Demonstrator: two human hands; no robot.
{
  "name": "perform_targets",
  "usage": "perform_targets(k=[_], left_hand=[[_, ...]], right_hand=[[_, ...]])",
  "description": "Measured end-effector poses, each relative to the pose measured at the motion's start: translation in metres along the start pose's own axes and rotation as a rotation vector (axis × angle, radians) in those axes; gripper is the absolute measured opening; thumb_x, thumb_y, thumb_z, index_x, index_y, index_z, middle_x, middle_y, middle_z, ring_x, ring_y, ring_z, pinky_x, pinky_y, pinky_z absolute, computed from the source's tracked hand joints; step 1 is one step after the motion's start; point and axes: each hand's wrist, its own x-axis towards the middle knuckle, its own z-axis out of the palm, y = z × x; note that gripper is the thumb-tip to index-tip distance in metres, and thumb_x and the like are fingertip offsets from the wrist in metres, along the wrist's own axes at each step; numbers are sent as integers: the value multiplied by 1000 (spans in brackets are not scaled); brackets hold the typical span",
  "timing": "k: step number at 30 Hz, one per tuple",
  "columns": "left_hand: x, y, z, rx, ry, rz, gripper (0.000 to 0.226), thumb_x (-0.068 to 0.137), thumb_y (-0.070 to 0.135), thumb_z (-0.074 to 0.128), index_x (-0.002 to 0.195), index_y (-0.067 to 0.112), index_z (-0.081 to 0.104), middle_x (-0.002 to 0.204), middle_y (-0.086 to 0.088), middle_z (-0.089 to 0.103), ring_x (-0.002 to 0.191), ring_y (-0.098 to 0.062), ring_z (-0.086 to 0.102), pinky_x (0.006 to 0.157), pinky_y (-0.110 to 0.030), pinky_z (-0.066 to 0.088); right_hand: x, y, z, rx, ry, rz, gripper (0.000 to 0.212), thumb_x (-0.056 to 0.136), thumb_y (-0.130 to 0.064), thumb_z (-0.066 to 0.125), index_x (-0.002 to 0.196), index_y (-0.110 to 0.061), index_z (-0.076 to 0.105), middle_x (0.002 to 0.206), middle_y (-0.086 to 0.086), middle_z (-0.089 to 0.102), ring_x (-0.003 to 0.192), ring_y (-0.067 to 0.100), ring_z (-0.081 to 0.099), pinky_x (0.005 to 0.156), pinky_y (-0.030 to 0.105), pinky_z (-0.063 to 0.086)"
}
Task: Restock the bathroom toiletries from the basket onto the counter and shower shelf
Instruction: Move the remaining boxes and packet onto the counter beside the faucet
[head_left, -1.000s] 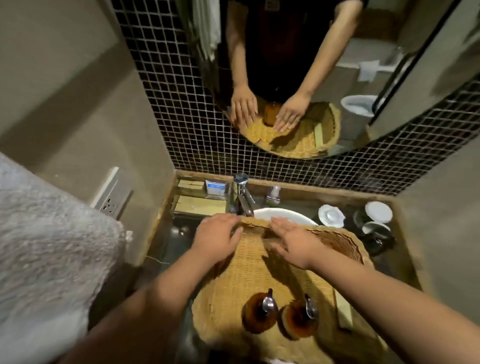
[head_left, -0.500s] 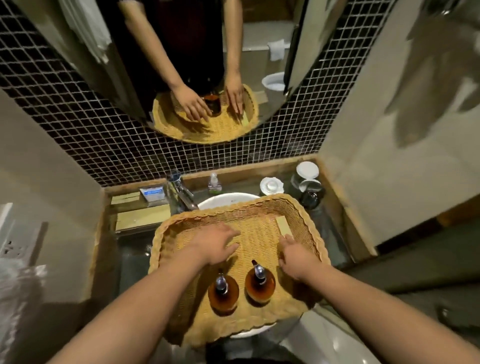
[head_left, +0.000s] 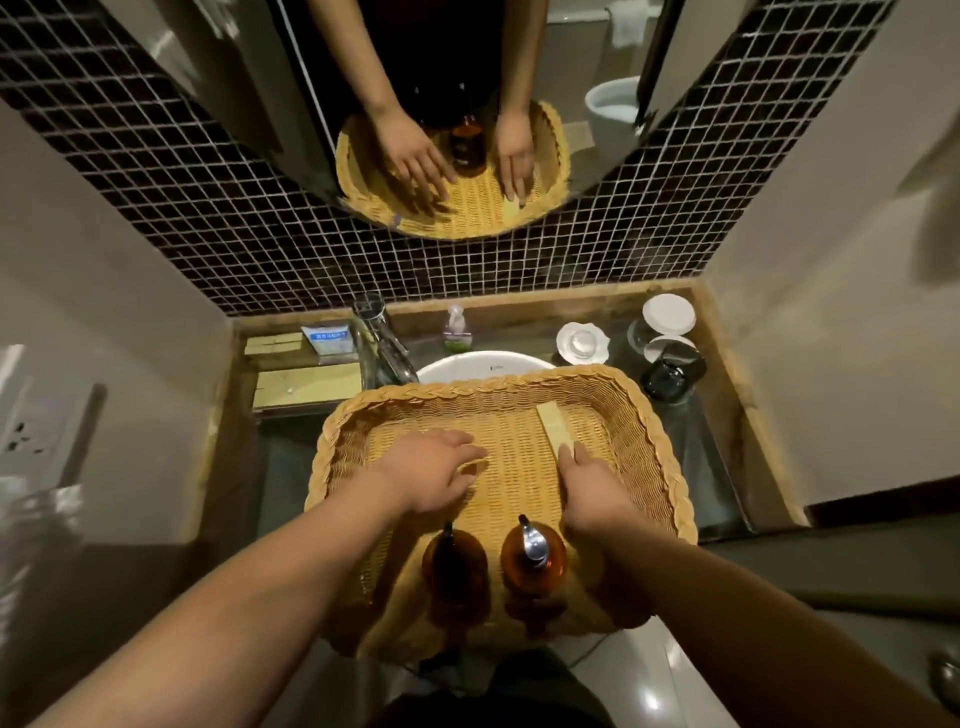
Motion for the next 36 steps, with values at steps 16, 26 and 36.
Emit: perform_targets(k=[16,26,36], left_hand=[[-2,3,40,-219,242,-12,53,102,56,39,151,36,40,157,1,40,139,-22,44,108,-42,43],[-3,3,42,-131,112,-113,68,95,48,55,155,41,24,150,3,45,126,-21,49,95,-39,44],[-14,-3,55,-91,2,-191,54,97,42,51,148,37,33,125,-3,57,106,-23,53,79,-38,46]], right_hand=[[26,31,-7,-110,-38,-387,80,94,-49,49,155,-39,0,166,-1,13,142,29,35,110,45,38],[43,-44,-1,-301,13,-816,61,94,-31,60,151,-33,37,153,-3,43,124,25,42,88,34,41],[42,0,-3,-92,128,-706,60,87,-73,43,134,-39,57,130,-15,54,114,7,52,87,29,43]])
